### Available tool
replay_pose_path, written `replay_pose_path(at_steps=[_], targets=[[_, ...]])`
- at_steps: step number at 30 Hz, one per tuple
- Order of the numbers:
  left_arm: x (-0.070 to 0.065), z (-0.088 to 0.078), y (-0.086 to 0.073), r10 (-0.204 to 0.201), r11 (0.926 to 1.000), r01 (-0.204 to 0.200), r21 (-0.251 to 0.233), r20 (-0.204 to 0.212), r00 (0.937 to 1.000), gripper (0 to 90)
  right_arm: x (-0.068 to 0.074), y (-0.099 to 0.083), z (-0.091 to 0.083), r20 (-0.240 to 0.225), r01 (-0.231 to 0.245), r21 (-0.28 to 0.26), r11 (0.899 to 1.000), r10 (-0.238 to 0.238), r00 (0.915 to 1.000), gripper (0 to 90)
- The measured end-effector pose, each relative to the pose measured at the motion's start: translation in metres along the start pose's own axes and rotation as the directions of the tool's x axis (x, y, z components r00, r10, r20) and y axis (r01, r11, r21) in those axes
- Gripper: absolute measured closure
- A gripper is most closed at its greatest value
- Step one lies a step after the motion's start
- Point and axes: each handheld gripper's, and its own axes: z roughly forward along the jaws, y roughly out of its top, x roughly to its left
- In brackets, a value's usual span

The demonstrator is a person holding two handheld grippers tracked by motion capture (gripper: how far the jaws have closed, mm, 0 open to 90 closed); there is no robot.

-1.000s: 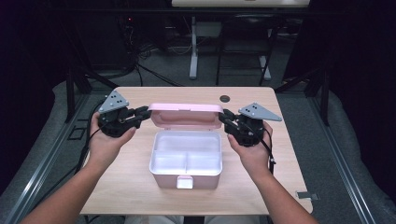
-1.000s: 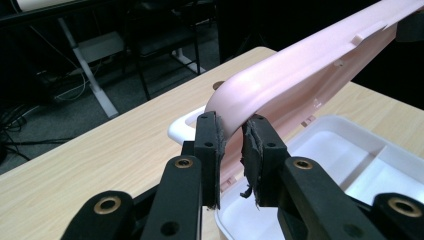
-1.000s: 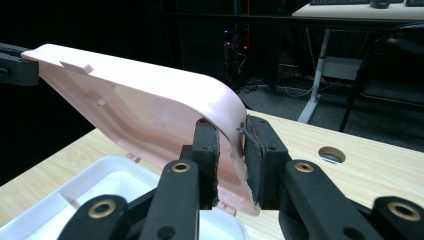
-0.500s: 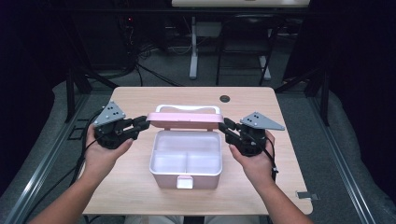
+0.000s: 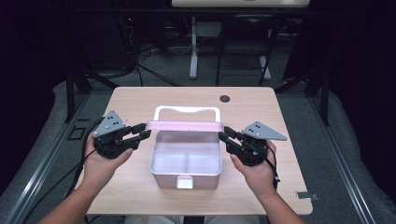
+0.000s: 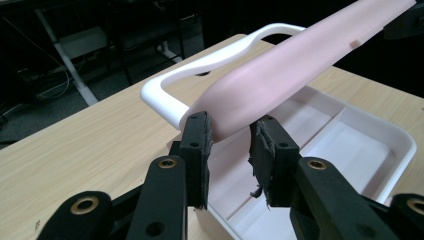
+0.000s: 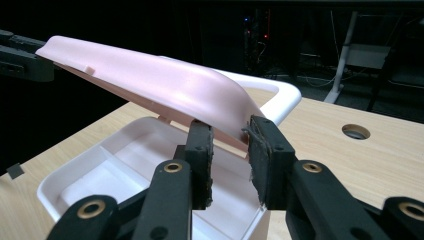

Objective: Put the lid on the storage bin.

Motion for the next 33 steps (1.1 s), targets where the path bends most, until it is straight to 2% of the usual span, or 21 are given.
replay_pose_path(at_steps=[4,8,15,18,24,33], targets=[[-0.002,-0.001,-0.007,-0.024,0.9997,0.024,0.005,0.018,0.9995,68.0,0.001,-0.005,-0.002,-0.009,-0.003,0.006,1.0,0.004,1.0,70.7],[-0.004,-0.003,-0.012,-0.031,0.9995,0.031,0.009,0.025,0.9992,68.1,0.003,-0.01,-0.004,-0.01,0.006,0.012,1.0,-0.006,0.9999,70.5],[-0.005,-0.001,-0.027,-0.066,0.9978,0.067,-0.007,0.046,0.9968,68.2,0.005,-0.02,-0.006,-0.016,0.012,0.021,1.0,-0.012,0.9998,69.9],[-0.006,-0.001,-0.032,-0.069,0.9975,0.07,-0.008,0.052,0.9963,68.1,0.005,-0.025,-0.007,-0.021,0.011,0.028,1.0,-0.01,0.9997,70.1],[-0.011,0.002,-0.042,-0.052,0.9987,0.052,0.002,0.039,0.9979,68.1,0.005,-0.034,-0.008,-0.028,0.0,0.039,0.999,0.001,0.9996,70.1],[-0.012,0.001,-0.056,-0.075,0.9972,0.075,0.0,0.041,0.9964,66.5,0.006,-0.047,-0.009,-0.033,-0.002,0.054,0.999,0.004,0.9994,70.2]])
